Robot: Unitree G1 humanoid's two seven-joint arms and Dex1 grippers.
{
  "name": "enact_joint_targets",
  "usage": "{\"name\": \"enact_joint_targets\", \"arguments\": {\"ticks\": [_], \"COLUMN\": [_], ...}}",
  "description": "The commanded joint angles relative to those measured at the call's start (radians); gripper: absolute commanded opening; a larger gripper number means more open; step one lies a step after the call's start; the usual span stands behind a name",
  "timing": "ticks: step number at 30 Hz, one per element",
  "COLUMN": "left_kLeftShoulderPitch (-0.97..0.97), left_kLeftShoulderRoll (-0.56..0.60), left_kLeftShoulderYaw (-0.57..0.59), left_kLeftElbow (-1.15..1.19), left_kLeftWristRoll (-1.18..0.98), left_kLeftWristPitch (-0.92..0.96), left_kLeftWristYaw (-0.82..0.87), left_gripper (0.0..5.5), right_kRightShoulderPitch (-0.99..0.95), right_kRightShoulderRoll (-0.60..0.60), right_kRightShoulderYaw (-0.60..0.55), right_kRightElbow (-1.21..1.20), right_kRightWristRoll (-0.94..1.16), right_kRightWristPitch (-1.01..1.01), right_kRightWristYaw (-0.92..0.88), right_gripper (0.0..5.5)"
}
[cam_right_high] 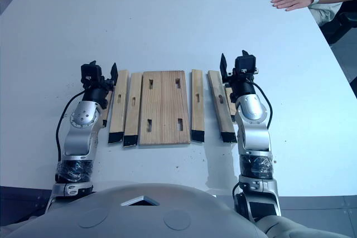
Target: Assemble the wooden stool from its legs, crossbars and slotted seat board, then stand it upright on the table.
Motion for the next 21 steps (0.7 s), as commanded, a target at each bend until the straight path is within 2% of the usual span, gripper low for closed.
{"name": "enact_joint_targets", "arguments": {"ticks": [1,13,21], "left_kLeftShoulderPitch": [-0.002,-0.020,-0.002], "left_kLeftShoulderRoll": [0.020,0.011,0.022], "left_kLeftShoulderYaw": [0.011,0.026,0.003], "left_kLeftElbow": [-0.009,-0.030,-0.032], "left_kLeftWristRoll": [-0.006,-0.041,-0.007], "left_kLeftWristPitch": [0.024,0.098,0.078], "left_kLeftWristYaw": [-0.017,-0.024,-0.017], "left_gripper": [3.30,3.30,3.30], "right_kRightShoulderPitch": [0.011,0.023,0.015], "right_kRightShoulderRoll": [0.003,-0.004,-0.011], "right_kRightShoulderYaw": [0.005,-0.009,0.005], "right_kRightElbow": [-0.006,-0.002,0.011], "right_kRightWristRoll": [-0.006,-0.020,-0.025], "right_kRightWristPitch": [-0.003,-0.009,-0.019], "right_kRightWristYaw": [-0.007,-0.022,-0.018], "right_gripper": [3.17,3.17,3.17]}}
